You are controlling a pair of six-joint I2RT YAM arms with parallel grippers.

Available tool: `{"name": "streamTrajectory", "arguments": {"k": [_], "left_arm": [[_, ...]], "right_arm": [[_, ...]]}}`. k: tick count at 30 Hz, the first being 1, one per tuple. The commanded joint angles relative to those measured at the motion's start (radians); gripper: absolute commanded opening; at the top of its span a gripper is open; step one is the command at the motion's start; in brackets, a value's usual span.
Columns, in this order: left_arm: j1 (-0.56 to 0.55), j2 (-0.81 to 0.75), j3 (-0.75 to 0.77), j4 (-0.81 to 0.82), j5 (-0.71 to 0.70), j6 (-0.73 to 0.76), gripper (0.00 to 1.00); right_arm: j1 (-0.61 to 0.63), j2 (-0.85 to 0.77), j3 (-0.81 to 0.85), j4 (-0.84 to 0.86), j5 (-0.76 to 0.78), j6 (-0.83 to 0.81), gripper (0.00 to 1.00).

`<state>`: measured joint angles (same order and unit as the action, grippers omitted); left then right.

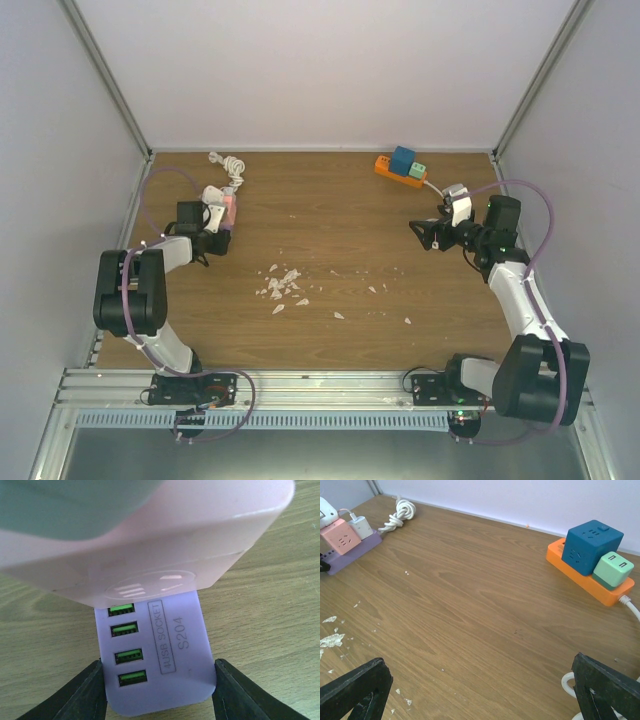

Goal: Pull the plug off the socket

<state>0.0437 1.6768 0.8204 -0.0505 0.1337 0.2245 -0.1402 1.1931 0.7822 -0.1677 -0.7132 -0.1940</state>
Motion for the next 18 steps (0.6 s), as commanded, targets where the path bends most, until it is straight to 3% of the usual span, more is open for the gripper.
{"name": "streamTrajectory", "arguments": {"k": [1, 18], "left_arm": [[-0.012, -0.018, -0.001, 0.004, 0.036, 0.065, 0.47], [-0.018, -0.116, -0.07, -0.138, 0.328, 0.365, 0.47]], "right_arm": [[0.007, -0.001, 0.026, -0.015, -0.011, -0.011, 1.0], [0.007, -0.008, 0.021, -0.021, -0.054, -0.033, 1.0]]}}
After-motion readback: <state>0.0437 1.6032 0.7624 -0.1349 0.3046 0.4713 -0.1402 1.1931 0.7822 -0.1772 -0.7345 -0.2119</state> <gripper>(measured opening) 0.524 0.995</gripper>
